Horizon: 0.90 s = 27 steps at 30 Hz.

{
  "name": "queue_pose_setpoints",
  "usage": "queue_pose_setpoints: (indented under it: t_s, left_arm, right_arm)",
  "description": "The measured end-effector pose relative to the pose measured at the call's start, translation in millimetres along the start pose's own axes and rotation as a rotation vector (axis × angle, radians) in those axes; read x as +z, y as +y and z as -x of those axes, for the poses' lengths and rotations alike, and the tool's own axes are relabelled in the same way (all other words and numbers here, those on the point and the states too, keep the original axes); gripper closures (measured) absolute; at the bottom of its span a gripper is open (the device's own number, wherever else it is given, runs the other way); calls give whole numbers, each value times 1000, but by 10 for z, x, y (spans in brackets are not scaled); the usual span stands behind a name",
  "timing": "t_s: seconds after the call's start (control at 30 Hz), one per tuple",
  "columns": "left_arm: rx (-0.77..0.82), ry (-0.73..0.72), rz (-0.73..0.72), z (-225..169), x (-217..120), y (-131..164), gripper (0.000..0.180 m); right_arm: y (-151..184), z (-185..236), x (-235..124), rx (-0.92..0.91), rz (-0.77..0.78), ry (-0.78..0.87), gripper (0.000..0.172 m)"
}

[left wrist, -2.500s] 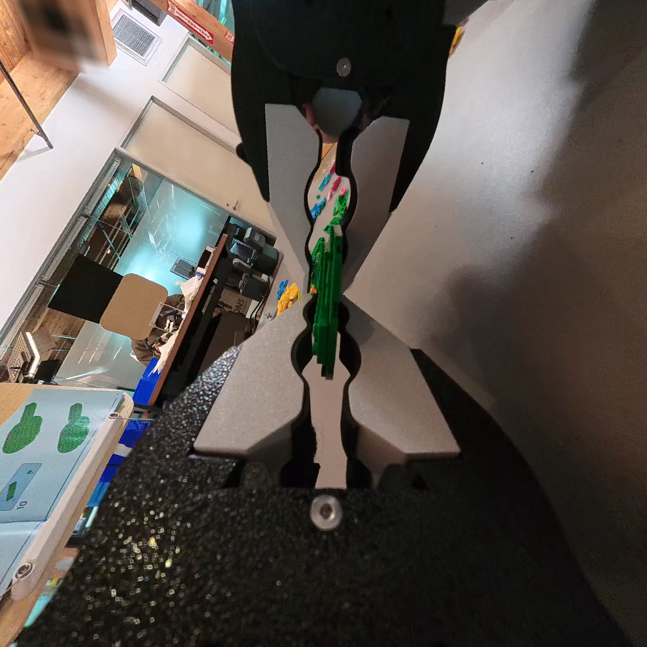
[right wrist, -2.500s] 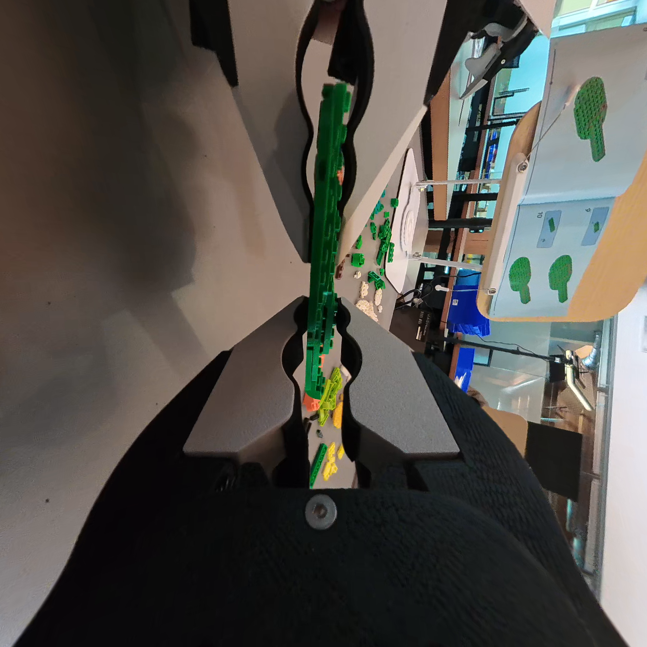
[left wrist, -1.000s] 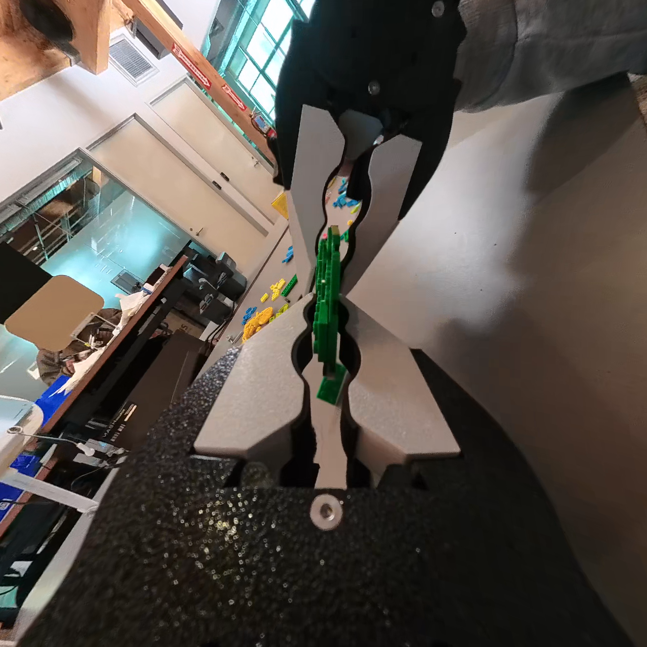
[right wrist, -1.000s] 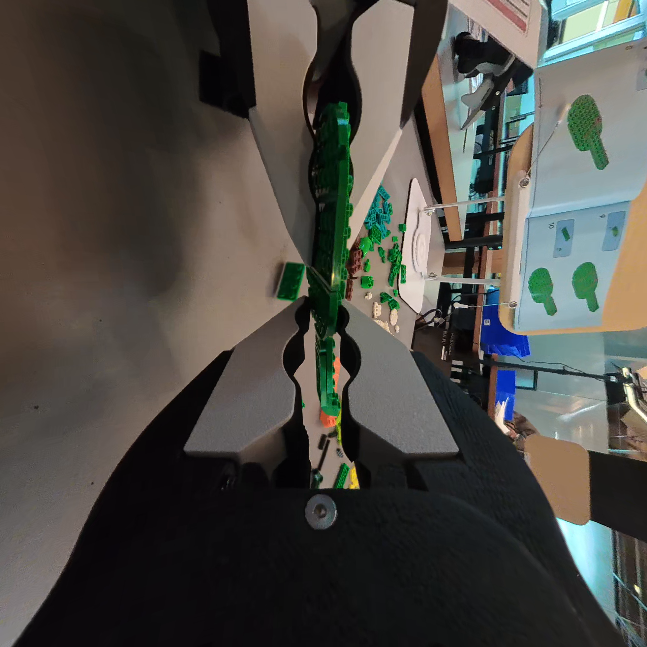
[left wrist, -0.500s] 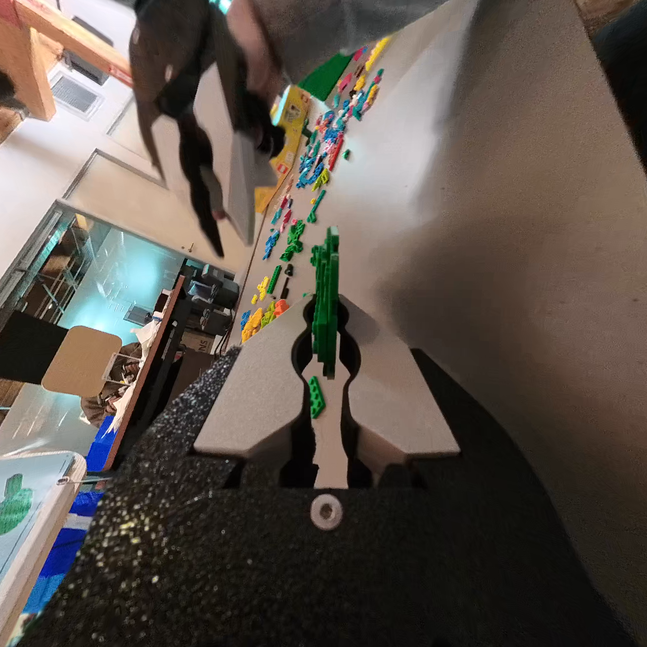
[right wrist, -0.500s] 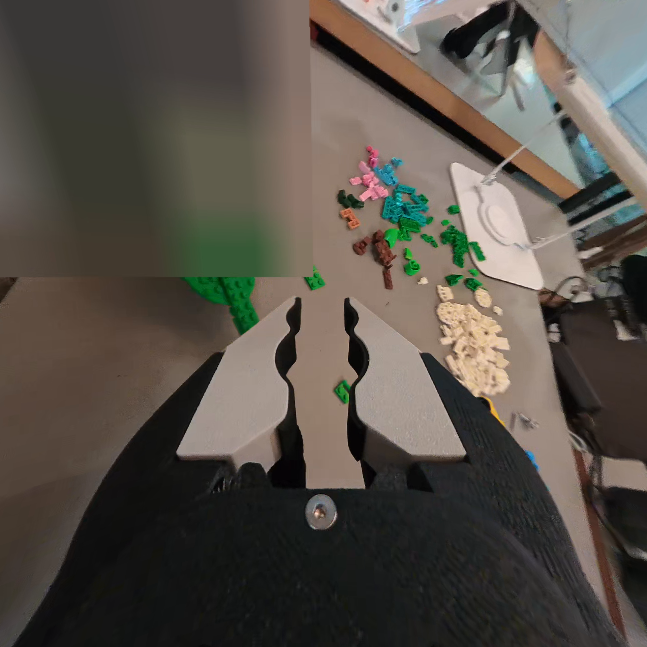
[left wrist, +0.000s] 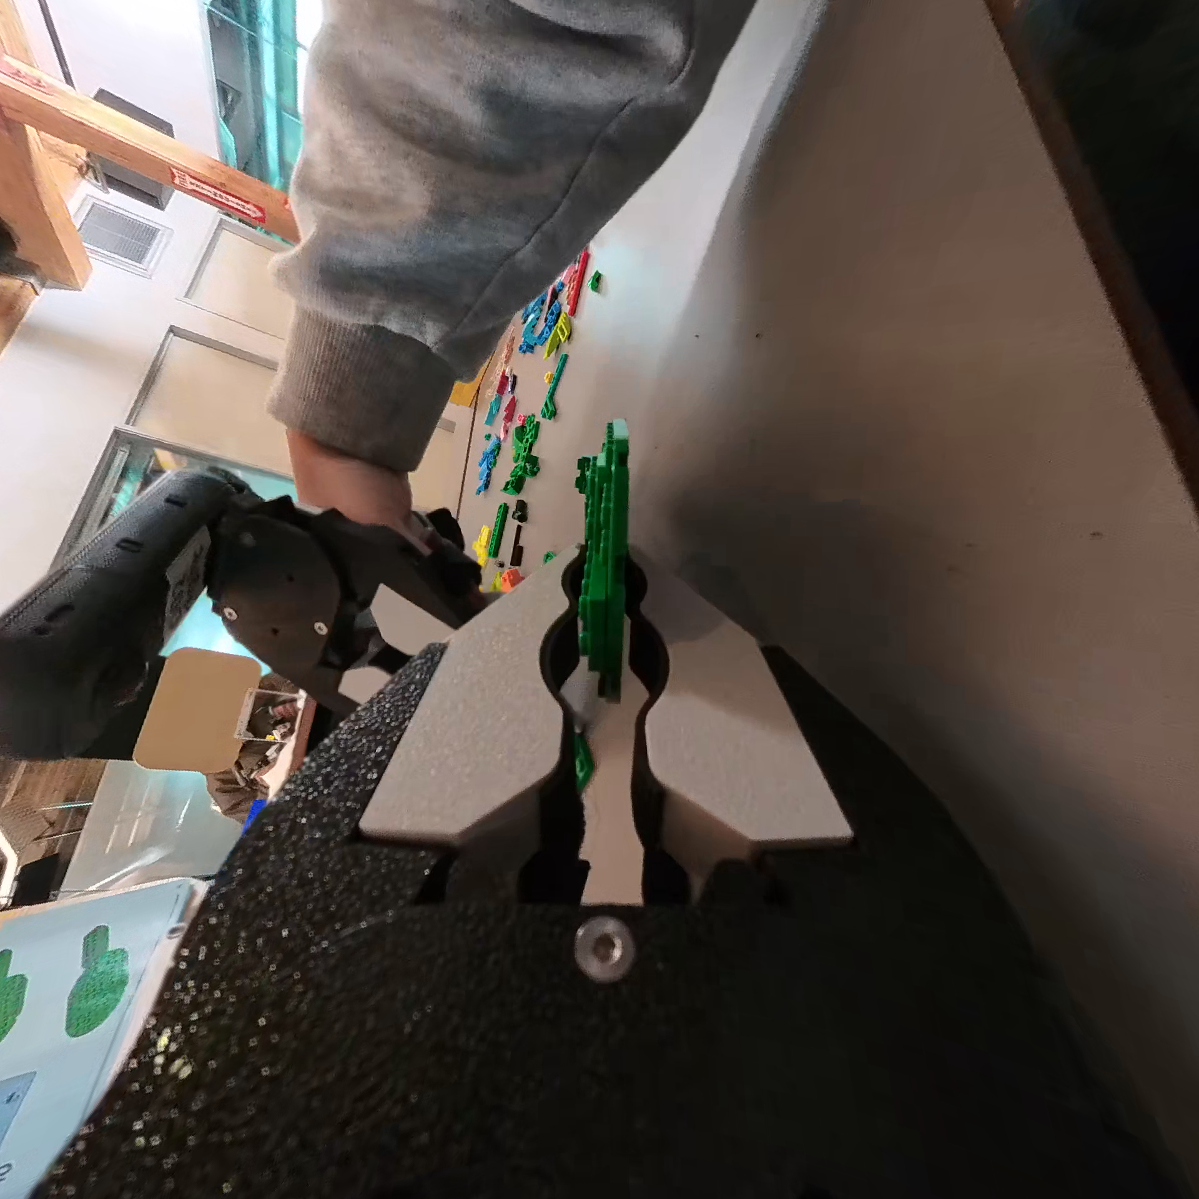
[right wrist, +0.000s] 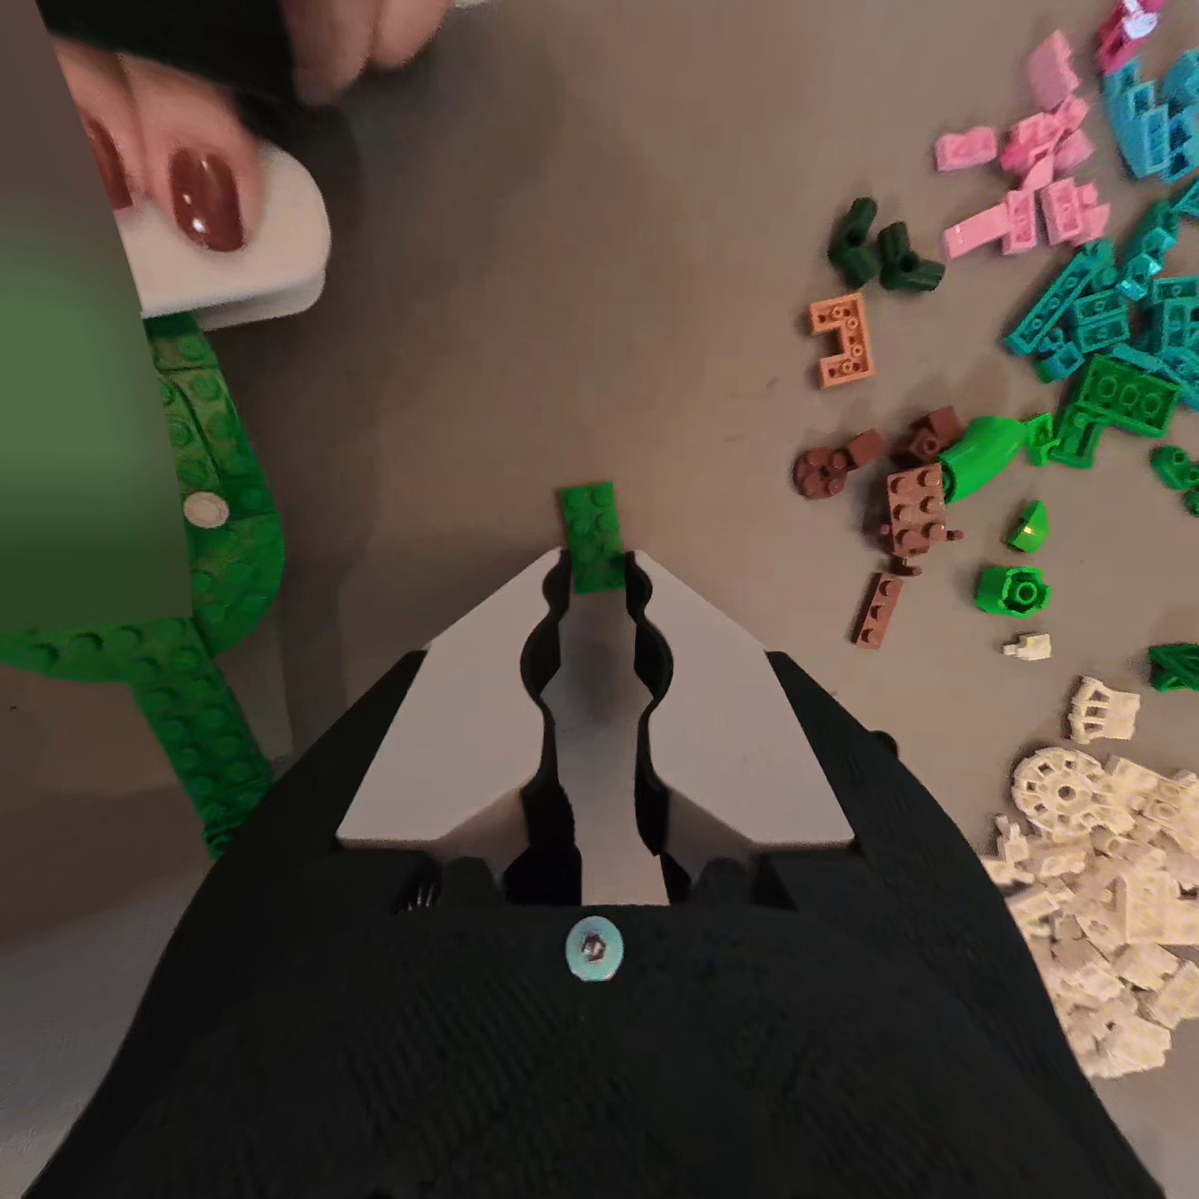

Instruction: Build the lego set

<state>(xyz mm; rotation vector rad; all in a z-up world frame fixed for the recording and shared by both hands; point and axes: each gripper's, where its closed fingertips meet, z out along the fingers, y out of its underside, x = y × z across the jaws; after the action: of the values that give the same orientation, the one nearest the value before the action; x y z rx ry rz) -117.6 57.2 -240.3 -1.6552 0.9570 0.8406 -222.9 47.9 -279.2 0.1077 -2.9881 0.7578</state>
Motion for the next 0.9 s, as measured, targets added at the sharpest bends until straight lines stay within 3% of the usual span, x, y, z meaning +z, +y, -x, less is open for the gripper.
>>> queue_pose_setpoints:
  t_s: [0.13,0.33,0.57,0.9]
  left_arm:
    - [24,-13,-1,18,-8,-8,174]
    - [81,-67,21,286,-196,-71,175]
    - [192,-185,-159,792,-640,-940,175]
    - [291,-240,-245,930,-974,-1451,175]
  right_arm:
    - [-9,21,-161,-8,21,47,157]
    - [-498,635,-1126,33,-163,33,158]
    - [-917,1428,-1666,-3,-46,-13,157]
    - [-1279,1853,-1853,79,72,-26,158]
